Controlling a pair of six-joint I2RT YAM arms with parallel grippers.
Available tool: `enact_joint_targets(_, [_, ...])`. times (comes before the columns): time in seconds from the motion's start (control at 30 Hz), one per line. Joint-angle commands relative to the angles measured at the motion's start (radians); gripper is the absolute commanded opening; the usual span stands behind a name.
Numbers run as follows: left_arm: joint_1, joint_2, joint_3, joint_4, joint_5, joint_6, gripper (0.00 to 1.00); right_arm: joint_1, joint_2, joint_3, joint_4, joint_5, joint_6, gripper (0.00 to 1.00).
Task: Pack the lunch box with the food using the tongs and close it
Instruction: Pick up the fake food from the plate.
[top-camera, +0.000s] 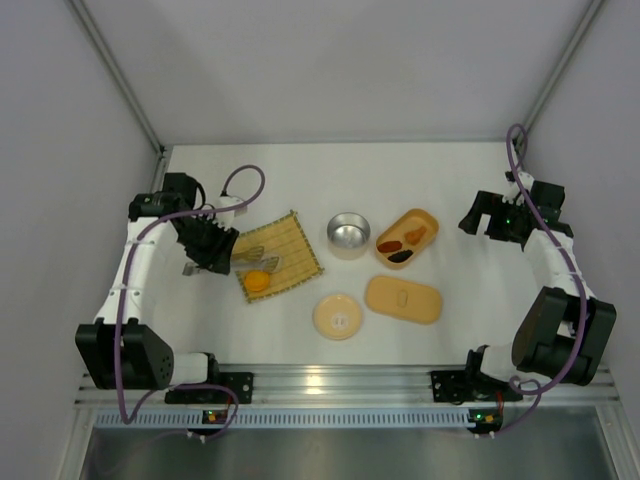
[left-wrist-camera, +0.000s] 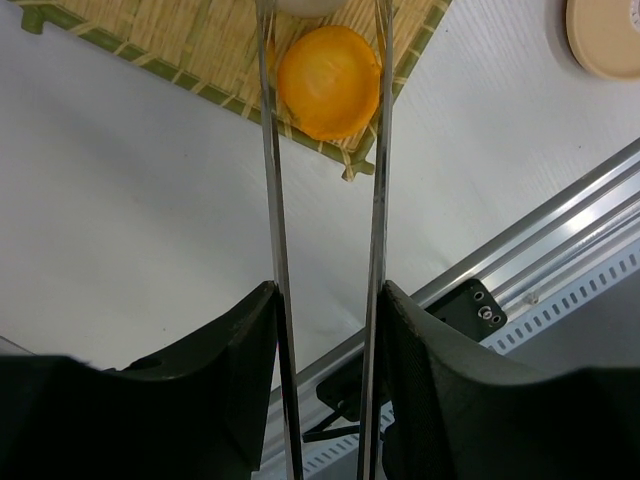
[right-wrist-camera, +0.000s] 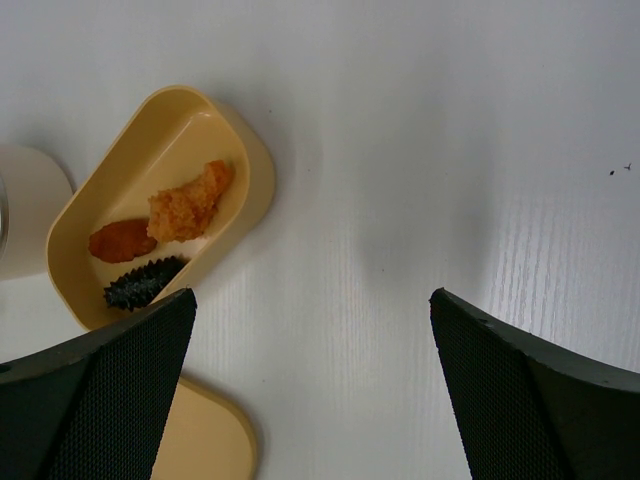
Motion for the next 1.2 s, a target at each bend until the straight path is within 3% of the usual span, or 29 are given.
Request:
enact_joint_targets(0.0, [-0.001,-0.026,-0.007,0.017,0.006,0.031,0.49,-0.014,-0.004,0.044,0.015,-0.020,0.005,0.99])
enact_joint_targets(0.4, [-0.001,0.005,-0.013,0.107,-0.024,-0.007,0.50,-0.014,-0.001,0.045,0.015,-0.017,0.004,0.99])
enact_joint_targets(0.8, [-0.001,0.031,-0.038,0.067,0.039,0.023,0.49,-0.014,-0.001,0.045,0.015,-0.017,0.002,0.99])
enact_joint_targets(0.9, [-0.001,0.032,-0.044,0.067,0.038,0.024,0.46,-0.014,0.003,0.045,0.015,-0.018,0.004,0.99])
enact_joint_targets(1.17, [-0.001,0.041,-0.024,0.067,0.061,0.017,0.23,-0.014,0.006,0.048,0.015,-0.018,0.005,1.00])
